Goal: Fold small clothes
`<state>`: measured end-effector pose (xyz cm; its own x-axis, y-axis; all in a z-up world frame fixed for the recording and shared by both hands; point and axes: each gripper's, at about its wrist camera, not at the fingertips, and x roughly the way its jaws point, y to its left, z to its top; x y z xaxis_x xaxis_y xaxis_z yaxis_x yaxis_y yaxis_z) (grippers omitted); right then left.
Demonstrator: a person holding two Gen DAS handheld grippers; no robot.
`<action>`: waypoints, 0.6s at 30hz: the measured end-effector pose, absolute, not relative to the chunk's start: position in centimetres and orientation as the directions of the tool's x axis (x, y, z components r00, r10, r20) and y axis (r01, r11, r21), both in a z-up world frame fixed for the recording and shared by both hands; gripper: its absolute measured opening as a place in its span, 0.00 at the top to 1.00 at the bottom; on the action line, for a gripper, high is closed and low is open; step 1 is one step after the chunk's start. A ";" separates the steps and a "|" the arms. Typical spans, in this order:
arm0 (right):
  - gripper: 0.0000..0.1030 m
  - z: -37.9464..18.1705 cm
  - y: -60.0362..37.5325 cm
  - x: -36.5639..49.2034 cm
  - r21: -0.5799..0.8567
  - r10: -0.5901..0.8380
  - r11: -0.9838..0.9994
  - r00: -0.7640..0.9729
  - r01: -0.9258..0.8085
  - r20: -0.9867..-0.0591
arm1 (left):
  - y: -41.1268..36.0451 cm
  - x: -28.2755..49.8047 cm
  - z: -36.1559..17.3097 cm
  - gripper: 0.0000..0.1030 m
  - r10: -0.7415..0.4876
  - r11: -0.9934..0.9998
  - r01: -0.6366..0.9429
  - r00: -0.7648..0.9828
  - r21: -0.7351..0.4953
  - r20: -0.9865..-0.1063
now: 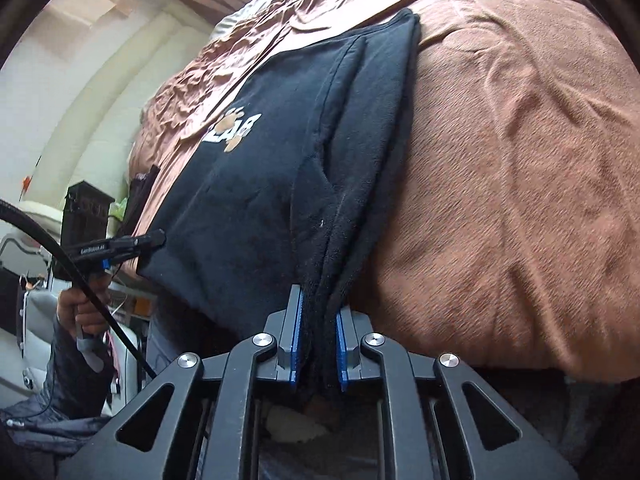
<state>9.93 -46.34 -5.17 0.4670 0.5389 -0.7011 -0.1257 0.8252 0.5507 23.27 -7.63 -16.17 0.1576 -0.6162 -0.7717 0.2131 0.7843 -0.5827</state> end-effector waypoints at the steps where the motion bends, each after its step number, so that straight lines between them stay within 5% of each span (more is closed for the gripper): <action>1: 0.90 -5.3 -46.0 9.9 0.555 0.550 0.820 0.455 -0.136 -0.701 | -7.3 23.2 -16.1 0.93 -0.616 0.784 0.213 0.151 -0.583 -0.773; 7: 0.82 -5.6 -46.3 11.3 0.538 0.530 0.835 0.434 -0.115 -0.729 | -6.2 22.9 -16.8 0.88 -0.609 0.790 0.190 0.126 -0.583 -0.783; 11: 0.41 -5.2 -48.5 12.6 0.569 0.528 0.819 0.488 -0.076 -0.695 | -6.8 23.8 -17.3 0.75 -0.597 0.800 0.180 0.135 -0.573 -0.791; 18: 0.39 -5.1 -50.0 17.2 0.602 0.543 0.796 0.506 -0.057 -0.671 | -7.5 26.7 -18.6 0.73 -0.610 0.792 0.128 0.143 -0.596 -0.779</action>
